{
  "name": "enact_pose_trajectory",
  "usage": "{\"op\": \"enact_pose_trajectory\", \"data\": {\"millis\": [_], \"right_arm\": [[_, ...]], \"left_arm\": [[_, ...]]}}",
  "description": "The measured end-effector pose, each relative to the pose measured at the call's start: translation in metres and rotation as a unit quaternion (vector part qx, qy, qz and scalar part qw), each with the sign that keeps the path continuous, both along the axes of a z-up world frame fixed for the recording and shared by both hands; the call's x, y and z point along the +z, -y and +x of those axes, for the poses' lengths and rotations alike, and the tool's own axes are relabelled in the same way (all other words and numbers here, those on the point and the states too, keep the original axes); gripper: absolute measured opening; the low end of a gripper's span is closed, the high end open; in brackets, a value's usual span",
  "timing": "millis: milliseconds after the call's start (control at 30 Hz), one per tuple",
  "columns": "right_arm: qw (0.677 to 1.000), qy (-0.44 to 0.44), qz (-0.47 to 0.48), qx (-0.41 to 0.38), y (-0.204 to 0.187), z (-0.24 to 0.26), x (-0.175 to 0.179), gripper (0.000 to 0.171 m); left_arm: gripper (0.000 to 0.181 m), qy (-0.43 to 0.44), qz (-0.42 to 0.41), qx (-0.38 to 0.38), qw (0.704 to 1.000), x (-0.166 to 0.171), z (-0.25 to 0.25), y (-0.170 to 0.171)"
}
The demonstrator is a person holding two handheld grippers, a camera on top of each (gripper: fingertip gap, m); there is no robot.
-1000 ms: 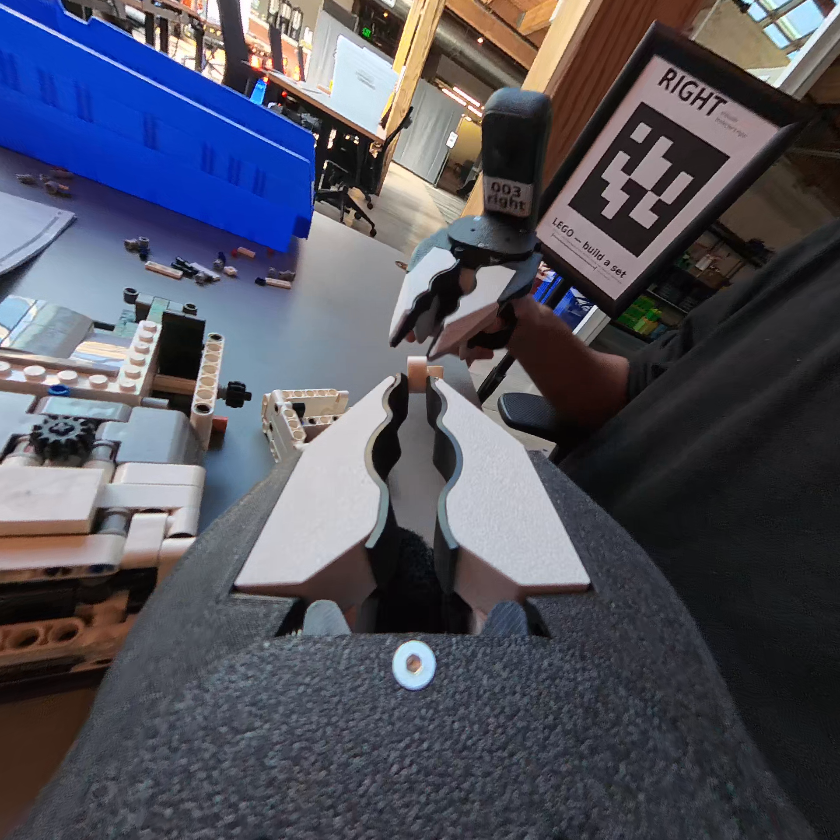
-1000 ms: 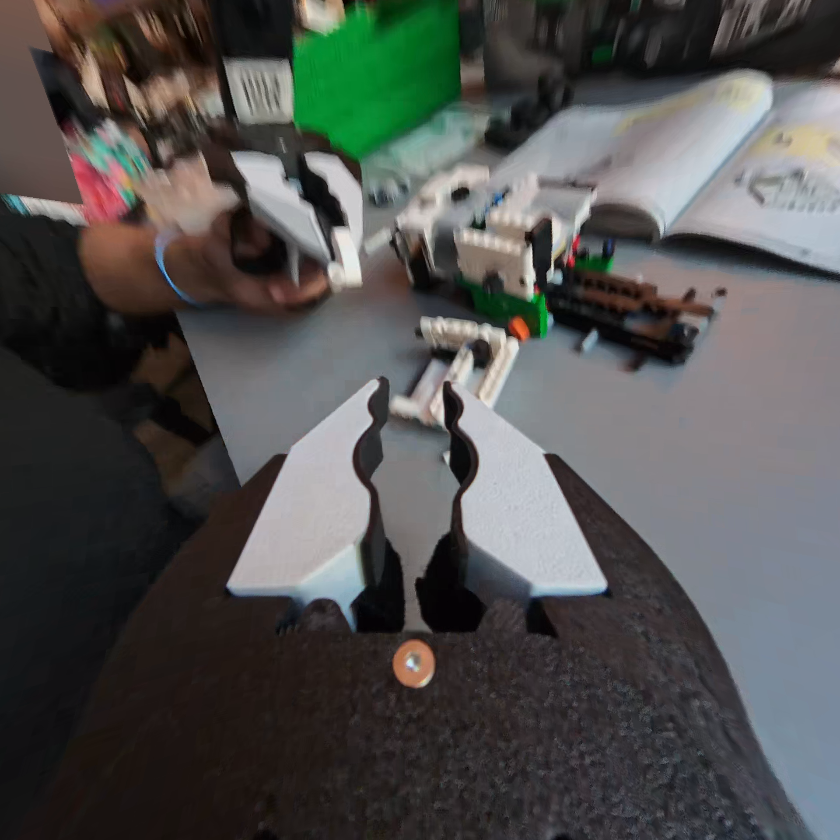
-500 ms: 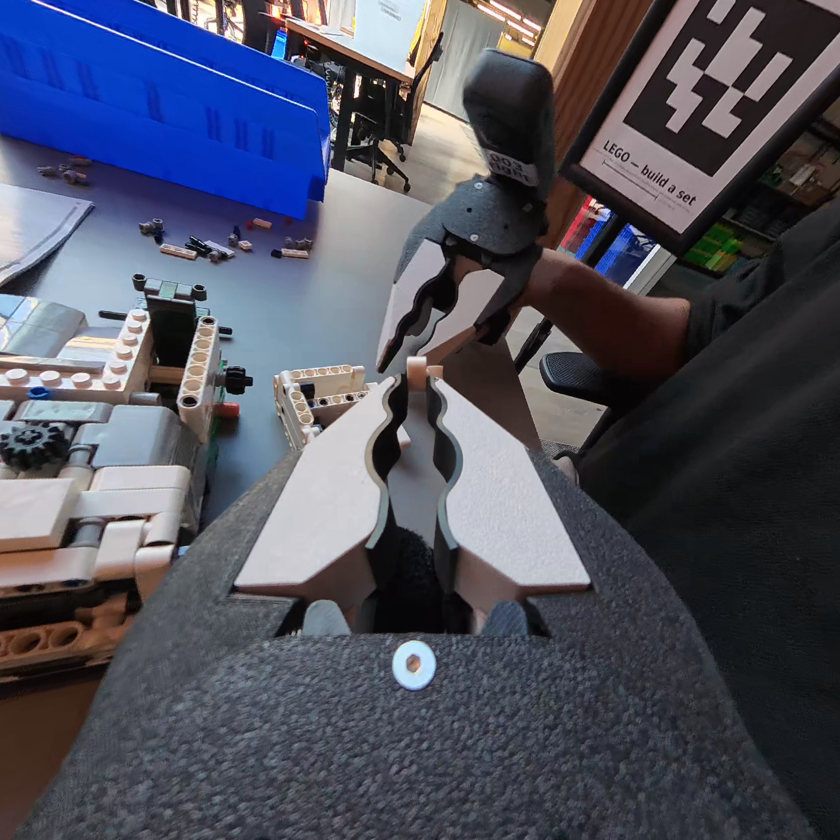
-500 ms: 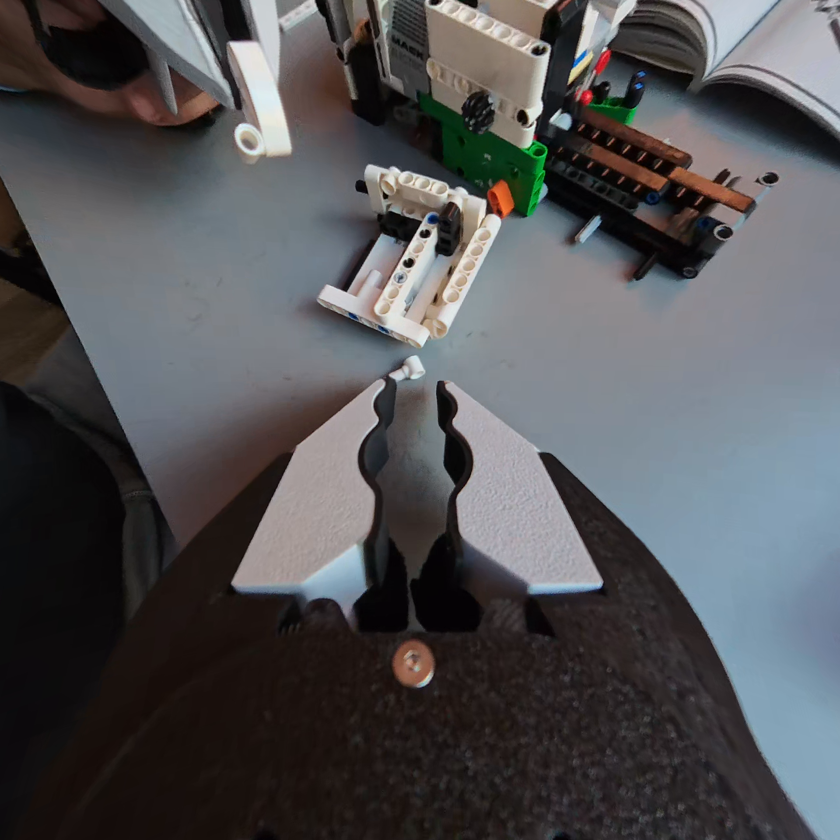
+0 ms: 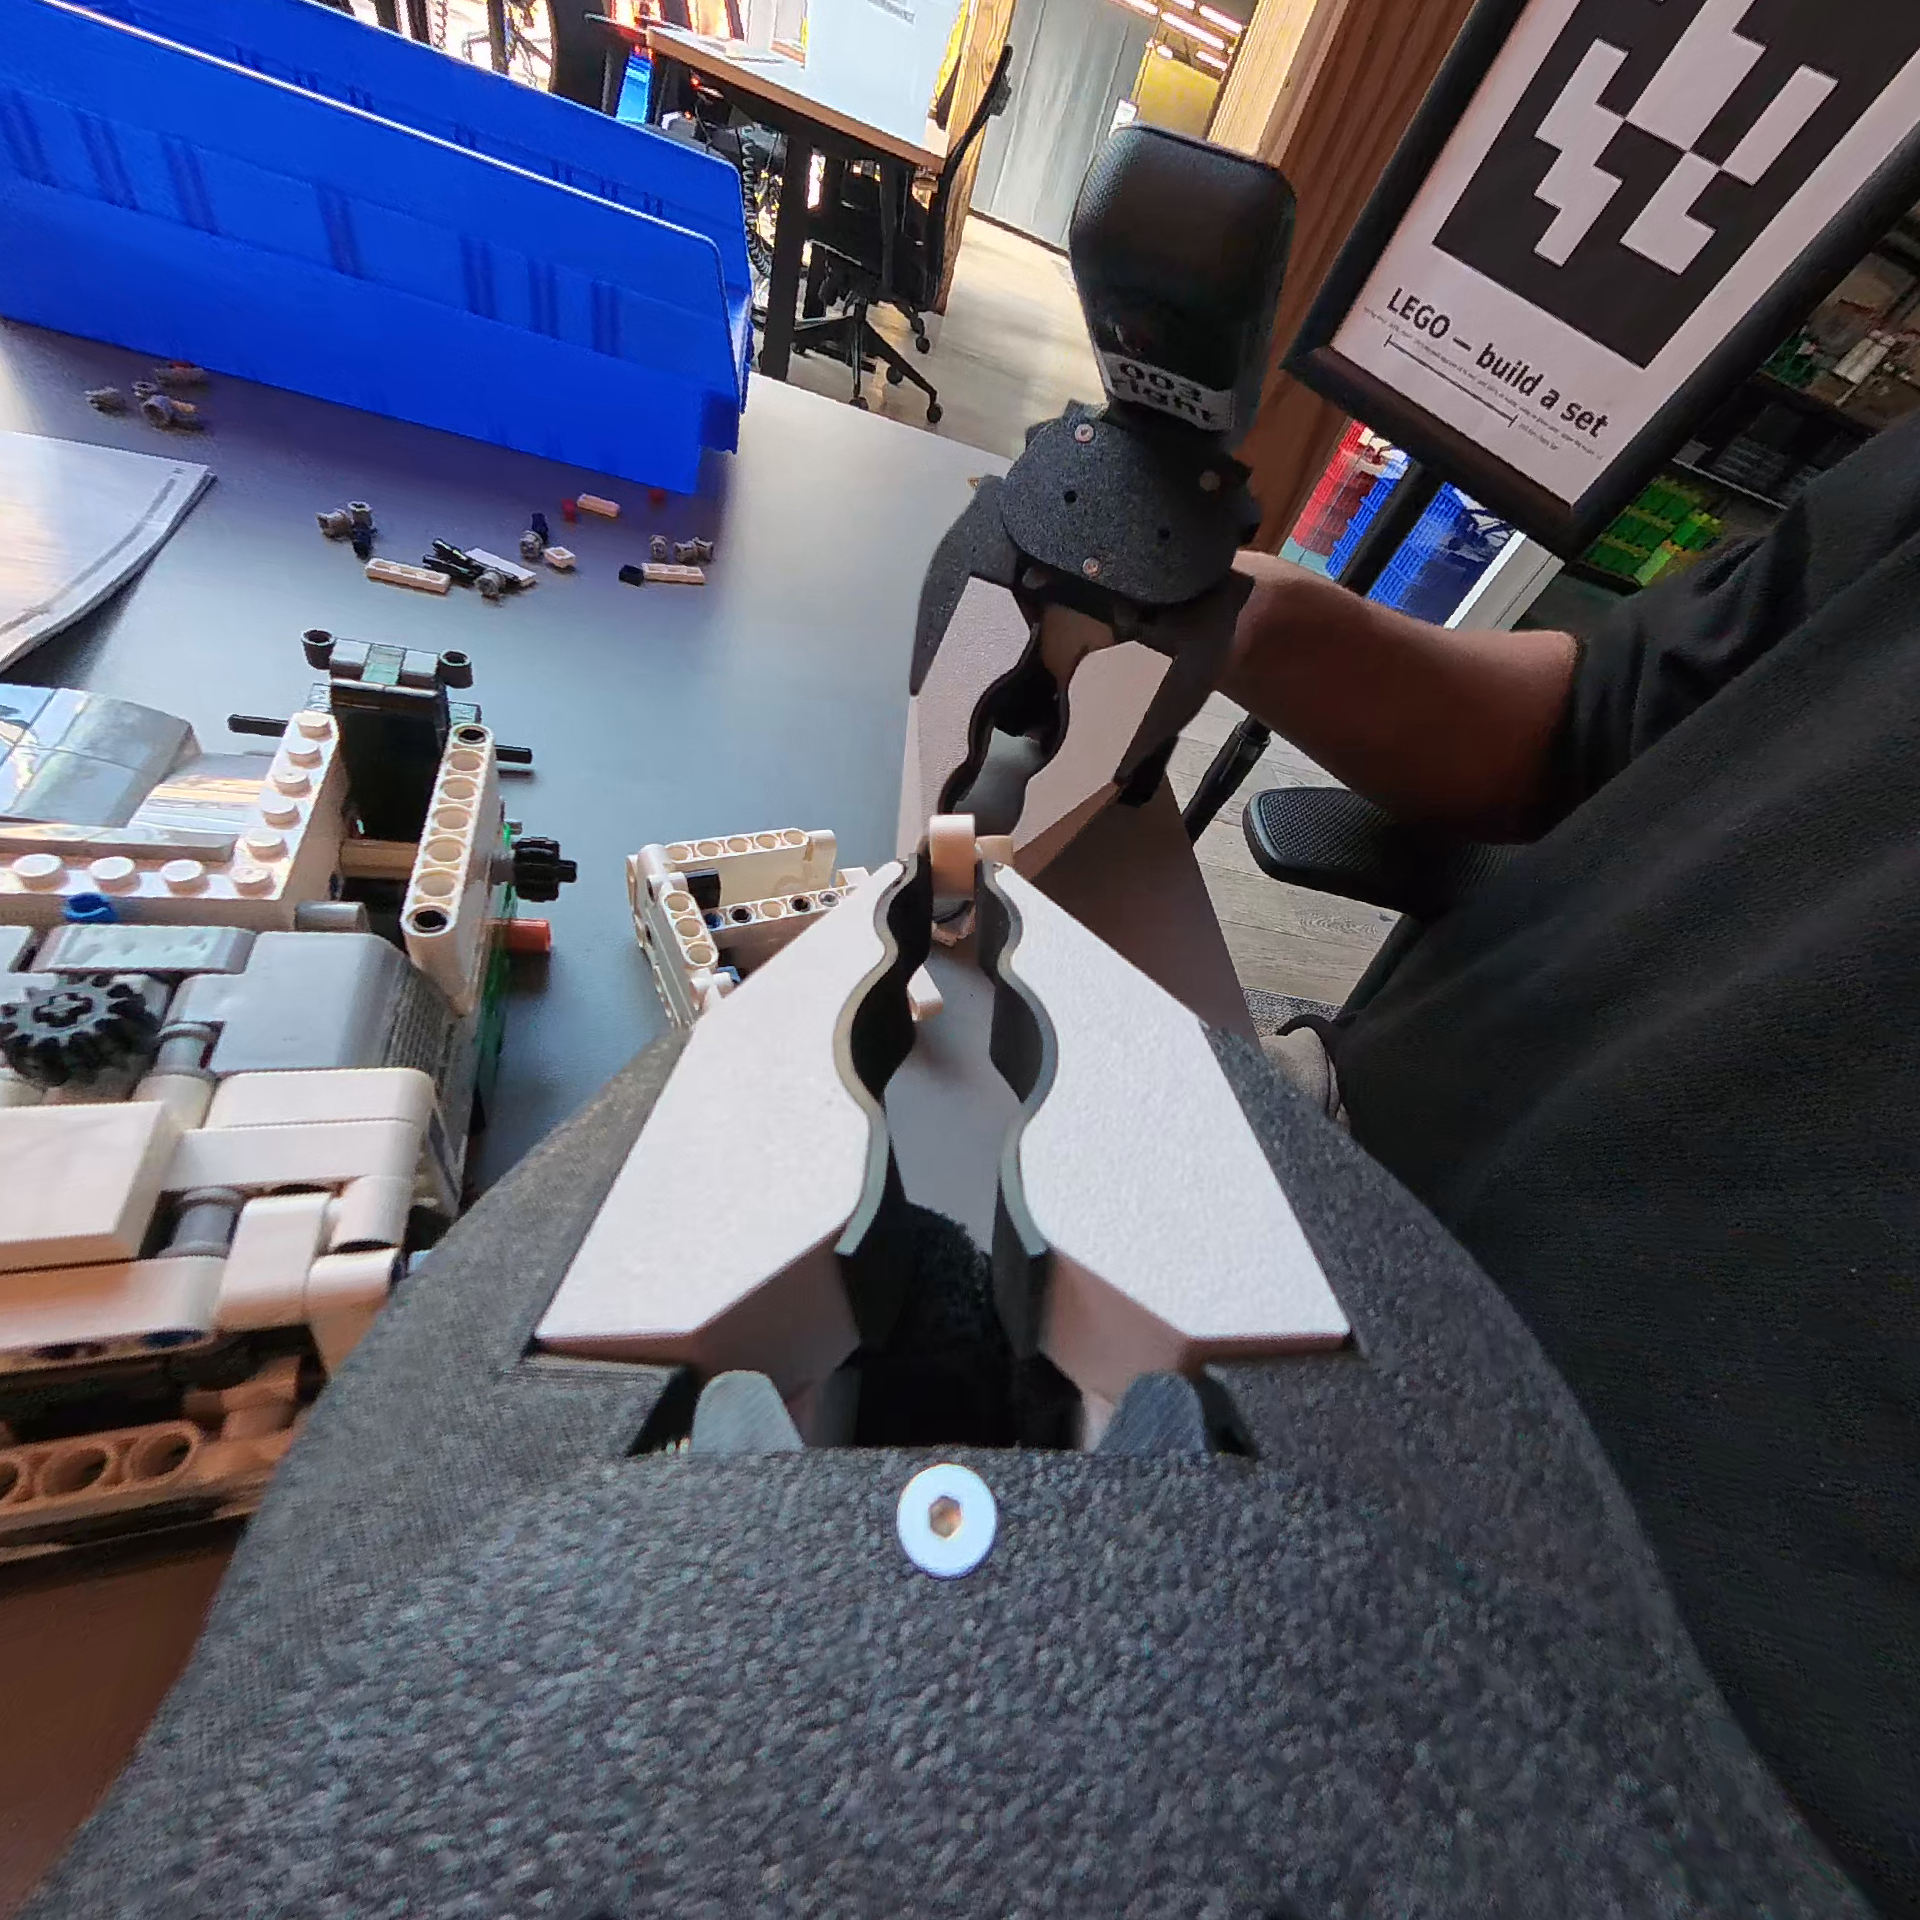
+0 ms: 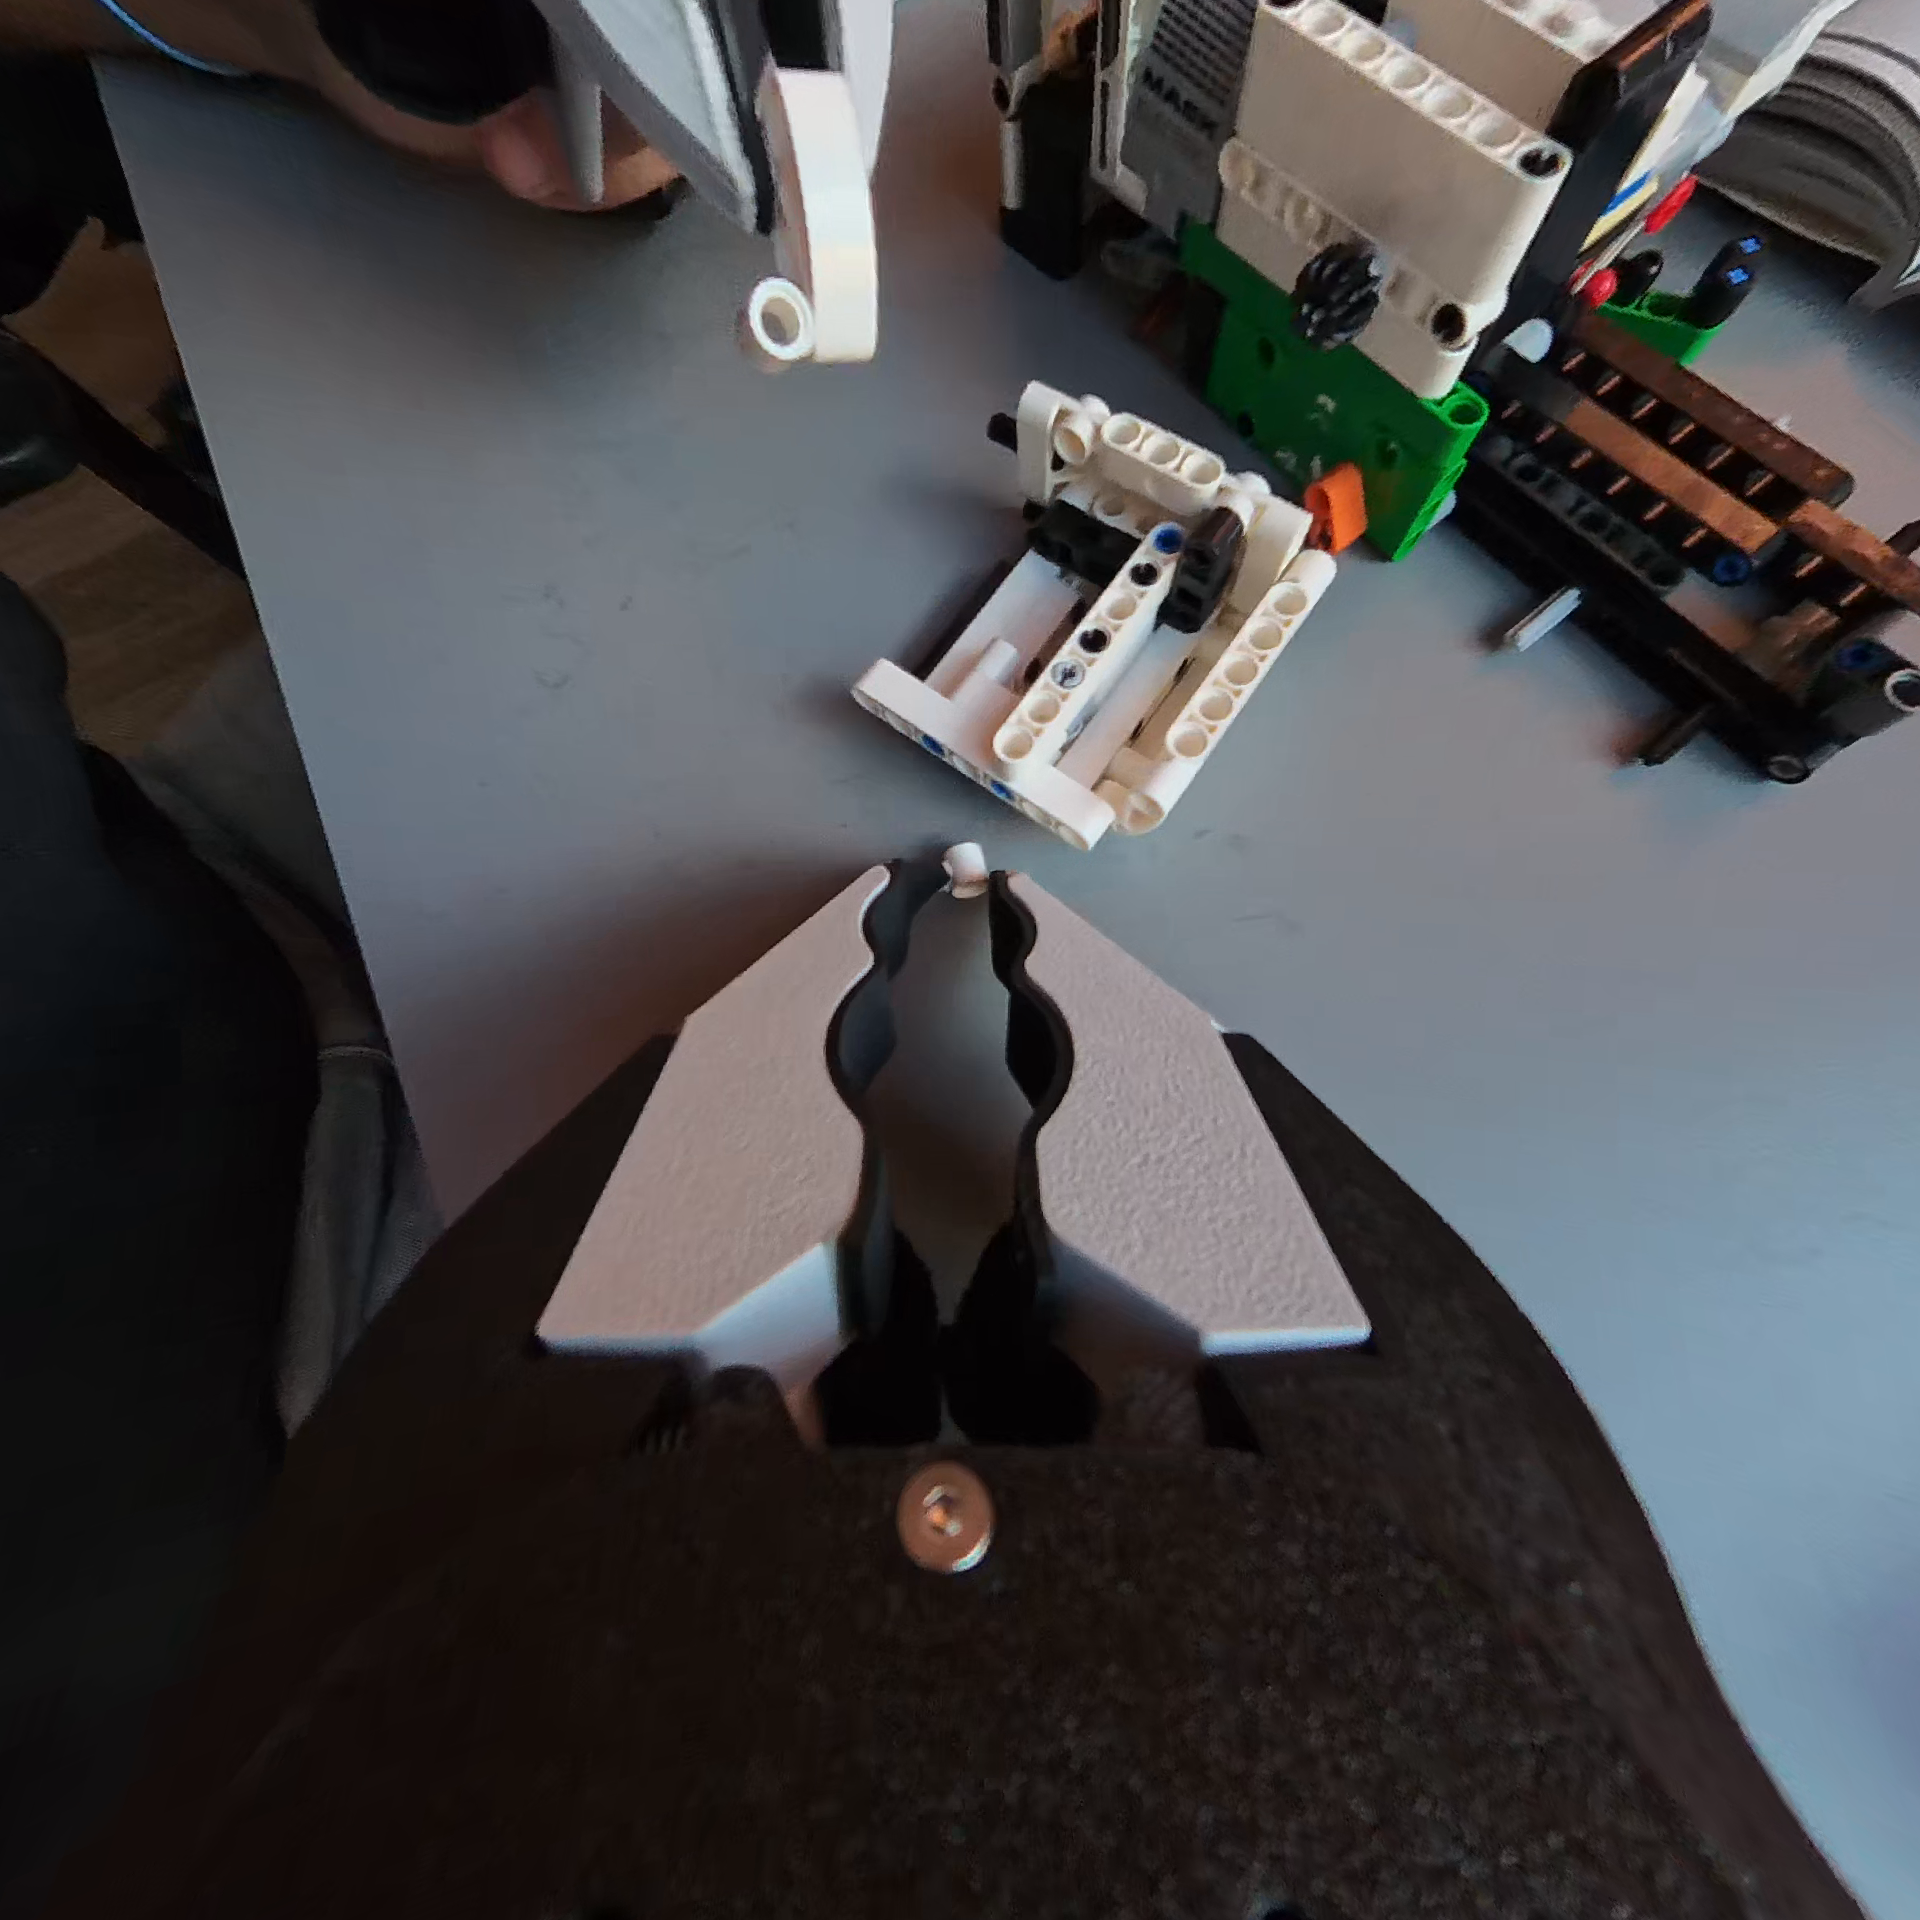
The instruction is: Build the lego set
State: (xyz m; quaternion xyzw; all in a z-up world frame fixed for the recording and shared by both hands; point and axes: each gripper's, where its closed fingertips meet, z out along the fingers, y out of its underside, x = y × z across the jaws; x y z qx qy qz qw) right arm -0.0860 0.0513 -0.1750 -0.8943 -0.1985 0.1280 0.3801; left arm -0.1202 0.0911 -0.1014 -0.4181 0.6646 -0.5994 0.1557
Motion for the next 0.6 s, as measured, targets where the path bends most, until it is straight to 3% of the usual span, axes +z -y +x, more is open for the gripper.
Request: {"op": "enact_pose_trajectory", "data": {"millis": [300, 500, 600], "right_arm": [[0.999, -0.033, 0.002, 0.012, 0.005, -0.010, 0.015, 0.020], [0.993, -0.019, -0.015, 0.113, 0.015, -0.022, 0.016, 0.027], [0.992, -0.019, -0.004, 0.127, 0.013, -0.044, 0.014, 0.026]], "left_arm": [[0.007, 0.000, 0.002, 0.000, 1.000, 0.000, 0.000, 0.001], [0.007, 0.002, 0.004, 0.004, 1.000, 0.000, 0.000, -0.001], [0.007, 0.004, 0.009, 0.013, 1.000, 0.000, 0.002, -0.005]]}}
